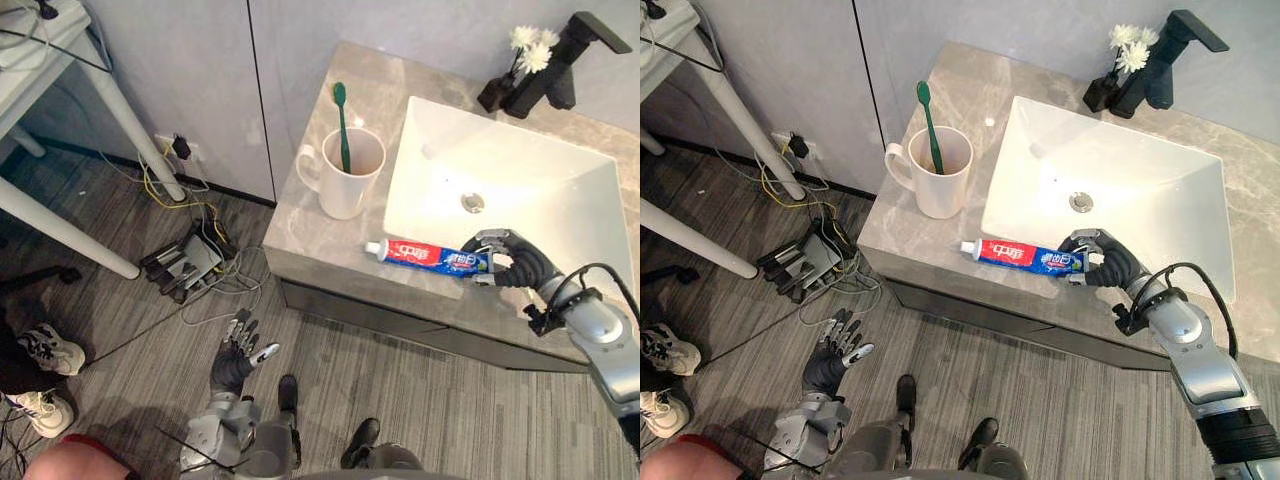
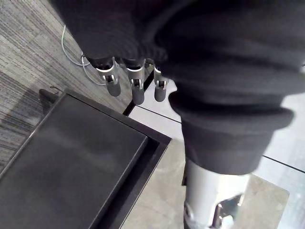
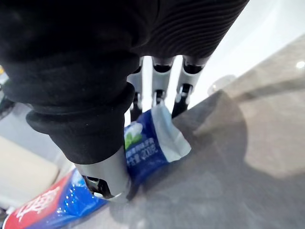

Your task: Organize washtable

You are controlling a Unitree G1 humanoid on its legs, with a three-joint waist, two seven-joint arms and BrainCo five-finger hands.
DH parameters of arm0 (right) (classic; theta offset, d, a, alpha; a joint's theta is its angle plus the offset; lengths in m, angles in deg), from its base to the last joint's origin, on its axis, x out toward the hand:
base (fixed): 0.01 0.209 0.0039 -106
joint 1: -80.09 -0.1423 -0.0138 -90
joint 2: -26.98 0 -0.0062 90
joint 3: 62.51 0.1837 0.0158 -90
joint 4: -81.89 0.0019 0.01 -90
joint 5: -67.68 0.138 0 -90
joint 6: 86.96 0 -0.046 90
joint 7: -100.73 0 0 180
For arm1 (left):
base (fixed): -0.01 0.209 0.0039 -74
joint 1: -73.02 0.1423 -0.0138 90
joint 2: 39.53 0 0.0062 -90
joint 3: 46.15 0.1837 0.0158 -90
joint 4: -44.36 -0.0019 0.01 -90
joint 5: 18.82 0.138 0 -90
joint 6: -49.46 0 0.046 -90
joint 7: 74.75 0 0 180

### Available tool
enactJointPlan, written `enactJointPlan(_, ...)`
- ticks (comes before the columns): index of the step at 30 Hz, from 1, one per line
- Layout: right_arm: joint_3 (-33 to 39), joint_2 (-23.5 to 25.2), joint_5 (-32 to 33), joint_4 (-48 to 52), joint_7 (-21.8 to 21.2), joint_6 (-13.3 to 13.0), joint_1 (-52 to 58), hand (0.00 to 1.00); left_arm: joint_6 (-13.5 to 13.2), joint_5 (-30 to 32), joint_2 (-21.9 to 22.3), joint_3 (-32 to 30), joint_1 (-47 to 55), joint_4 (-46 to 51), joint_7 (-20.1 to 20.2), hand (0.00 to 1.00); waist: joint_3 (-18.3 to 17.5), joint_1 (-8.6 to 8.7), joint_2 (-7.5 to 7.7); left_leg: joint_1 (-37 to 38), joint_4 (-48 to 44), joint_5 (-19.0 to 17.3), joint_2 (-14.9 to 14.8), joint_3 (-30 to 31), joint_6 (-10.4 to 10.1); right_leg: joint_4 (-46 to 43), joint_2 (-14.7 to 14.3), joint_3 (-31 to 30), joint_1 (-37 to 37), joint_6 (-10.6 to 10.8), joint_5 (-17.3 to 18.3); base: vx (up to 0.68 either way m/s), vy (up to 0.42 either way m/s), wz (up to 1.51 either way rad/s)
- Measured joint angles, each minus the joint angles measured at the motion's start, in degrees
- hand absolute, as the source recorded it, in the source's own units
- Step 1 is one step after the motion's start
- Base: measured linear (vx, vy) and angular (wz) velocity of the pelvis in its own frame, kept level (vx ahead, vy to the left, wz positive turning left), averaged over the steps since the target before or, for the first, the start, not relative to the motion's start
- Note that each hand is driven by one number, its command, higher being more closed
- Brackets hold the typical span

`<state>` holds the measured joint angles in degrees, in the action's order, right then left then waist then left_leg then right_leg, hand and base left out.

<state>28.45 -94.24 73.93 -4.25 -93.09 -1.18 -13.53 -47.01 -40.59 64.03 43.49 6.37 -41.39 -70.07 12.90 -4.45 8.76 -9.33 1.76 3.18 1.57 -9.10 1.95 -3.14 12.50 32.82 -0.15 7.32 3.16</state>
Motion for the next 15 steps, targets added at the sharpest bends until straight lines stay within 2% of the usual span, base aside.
enactJointPlan(3, -0.04, 0.00, -0.19, 0.11, -0.18, -0.90, -0.67, 1.00, -0.02, 0.00, -0.05, -0.28, -0.88, 0.73, -0.01, 0.00, 0.33, -0.58, -0.02, 0.01, -0.28, -0.21, -0.34, 0.29, -0.14, -0.34, -0.22, -0.07, 0.04, 0.00, 0.00, 0.03, -0.014, 0.01)
enactJointPlan(10, -0.75, 0.01, -2.42, 1.05, 0.00, -0.85, -1.66, 1.00, -0.02, 0.11, -0.08, -0.92, -1.96, 0.79, -0.14, 0.00, 0.99, -0.97, -0.13, 0.34, -0.57, -0.31, -0.56, 0.54, -0.27, -0.85, -0.29, -0.18, 0.40, -0.04, 0.03, 0.00, 0.000, 0.00)
enactJointPlan(15, -1.35, -0.17, -3.58, 1.10, -1.32, -0.80, -4.15, 1.00, -0.08, 0.18, 0.09, -7.51, -2.02, 6.26, -1.53, 0.00, 0.97, -1.04, -0.43, 1.76, -0.32, -0.31, -0.45, 0.62, -0.28, -0.86, -0.26, -0.08, 1.69, -0.35, 0.27, 0.00, 0.000, 0.00)
